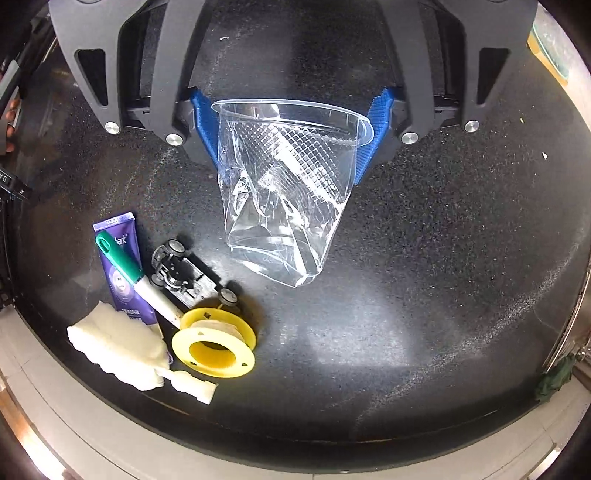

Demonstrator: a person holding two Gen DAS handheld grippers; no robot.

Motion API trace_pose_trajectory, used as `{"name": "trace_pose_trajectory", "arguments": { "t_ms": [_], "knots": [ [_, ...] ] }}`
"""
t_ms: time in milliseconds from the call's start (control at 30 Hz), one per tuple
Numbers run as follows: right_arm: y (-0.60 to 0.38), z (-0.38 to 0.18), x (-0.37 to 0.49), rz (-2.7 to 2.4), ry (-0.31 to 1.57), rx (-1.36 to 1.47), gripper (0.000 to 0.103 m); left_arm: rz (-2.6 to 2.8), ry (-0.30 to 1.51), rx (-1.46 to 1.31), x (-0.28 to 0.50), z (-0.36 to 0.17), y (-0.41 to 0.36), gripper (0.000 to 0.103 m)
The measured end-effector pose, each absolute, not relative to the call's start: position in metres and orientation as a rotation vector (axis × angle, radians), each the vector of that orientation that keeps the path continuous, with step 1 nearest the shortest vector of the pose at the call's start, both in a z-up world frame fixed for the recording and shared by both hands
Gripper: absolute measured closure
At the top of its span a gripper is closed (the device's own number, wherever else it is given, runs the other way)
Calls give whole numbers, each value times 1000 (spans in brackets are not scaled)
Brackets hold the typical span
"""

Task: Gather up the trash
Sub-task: 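Move the left gripper back to the counter and grasp the clear plastic cup, then grasp the white fluffy duster with the right gripper while the left gripper holds the cup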

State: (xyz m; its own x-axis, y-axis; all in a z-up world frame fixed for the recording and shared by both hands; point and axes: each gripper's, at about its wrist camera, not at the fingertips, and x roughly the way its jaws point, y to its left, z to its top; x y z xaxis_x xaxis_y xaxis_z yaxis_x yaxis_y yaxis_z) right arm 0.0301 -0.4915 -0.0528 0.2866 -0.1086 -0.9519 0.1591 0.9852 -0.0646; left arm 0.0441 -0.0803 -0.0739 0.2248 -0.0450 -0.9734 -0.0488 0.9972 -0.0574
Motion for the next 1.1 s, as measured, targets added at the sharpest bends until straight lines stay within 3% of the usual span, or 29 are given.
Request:
{"name": "trace_pose_trajectory", "arguments": {
  "t_ms": [400,500,567,1100],
  "knots": [
    [-486,-50,50,-162,1254,31,6,204,1290,-299,25,-69,23,46],
    [-488,-37,56,-154,1195,141,17,260,1272,-299,13,-64,41,46],
    [-478,-28,66,-113,1173,162,17,292,1256,-312,3,-60,54,46],
    [-281,-8,145,344,1126,-308,16,467,1211,-444,-92,-26,118,46]
  ]
}}
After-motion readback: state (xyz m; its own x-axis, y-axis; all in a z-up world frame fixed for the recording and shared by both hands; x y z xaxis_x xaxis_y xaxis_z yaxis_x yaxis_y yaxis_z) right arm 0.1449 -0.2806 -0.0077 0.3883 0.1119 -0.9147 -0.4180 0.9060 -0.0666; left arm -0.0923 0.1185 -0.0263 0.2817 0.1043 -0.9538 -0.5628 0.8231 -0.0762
